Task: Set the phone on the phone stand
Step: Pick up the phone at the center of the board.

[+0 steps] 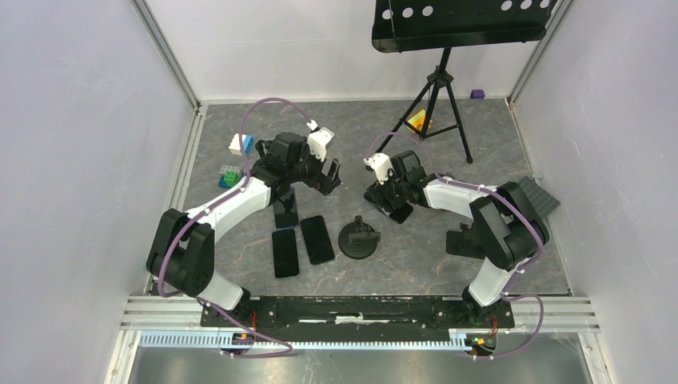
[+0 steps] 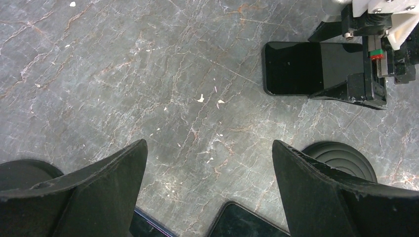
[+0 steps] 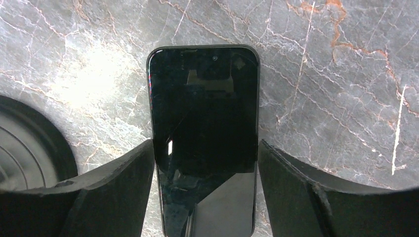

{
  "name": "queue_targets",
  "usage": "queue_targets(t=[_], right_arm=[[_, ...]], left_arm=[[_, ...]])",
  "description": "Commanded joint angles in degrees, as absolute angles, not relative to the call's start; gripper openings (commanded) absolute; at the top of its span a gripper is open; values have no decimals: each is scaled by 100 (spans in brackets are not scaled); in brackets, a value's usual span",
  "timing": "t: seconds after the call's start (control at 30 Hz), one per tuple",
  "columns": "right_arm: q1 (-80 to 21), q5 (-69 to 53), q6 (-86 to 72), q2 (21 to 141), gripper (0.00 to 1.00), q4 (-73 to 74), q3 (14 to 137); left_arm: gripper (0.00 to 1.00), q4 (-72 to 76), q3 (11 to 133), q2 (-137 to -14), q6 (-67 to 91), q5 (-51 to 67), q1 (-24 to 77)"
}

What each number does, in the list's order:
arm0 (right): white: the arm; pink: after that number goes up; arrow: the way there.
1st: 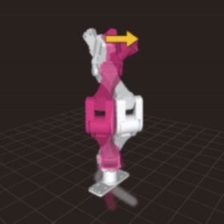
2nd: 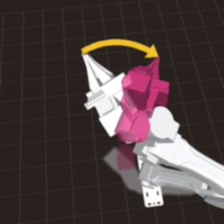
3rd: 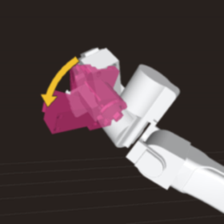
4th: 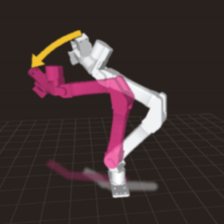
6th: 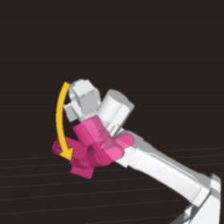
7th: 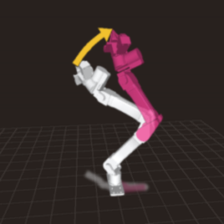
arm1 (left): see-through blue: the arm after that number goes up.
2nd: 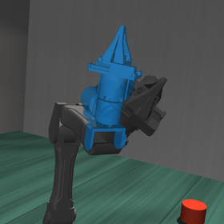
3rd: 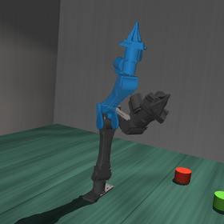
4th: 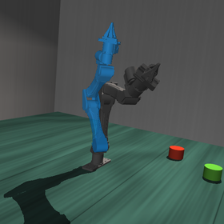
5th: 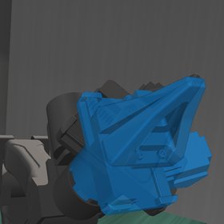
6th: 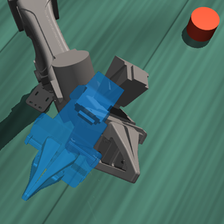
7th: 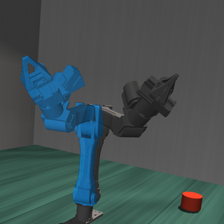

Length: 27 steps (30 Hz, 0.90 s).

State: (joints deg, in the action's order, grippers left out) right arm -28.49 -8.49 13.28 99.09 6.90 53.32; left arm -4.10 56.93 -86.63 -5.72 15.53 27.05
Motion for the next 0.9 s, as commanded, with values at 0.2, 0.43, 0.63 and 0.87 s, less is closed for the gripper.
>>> queue_targets(t=[0.2, 0.43, 0.63, 0.87], right_arm=[[-2755, -573, 1734, 10003, 45, 820, 5277], [-2541, -1037, 1828, 9802, 25, 601, 5391], [-2479, -1337, 1824, 9728, 20, 457, 5408], [-2411, -1587, 1820, 9532, 19, 244, 5243]], left_arm=[[100, -72, 5643, -8617, -358, 1702, 2628], [100, -20, 5838, -9208, -136, 2279, 2629], [100, -18, 6218, -9809, 145, 2684, 2633], [100, -18, 6727, -10448, 806, 3201, 2637]])
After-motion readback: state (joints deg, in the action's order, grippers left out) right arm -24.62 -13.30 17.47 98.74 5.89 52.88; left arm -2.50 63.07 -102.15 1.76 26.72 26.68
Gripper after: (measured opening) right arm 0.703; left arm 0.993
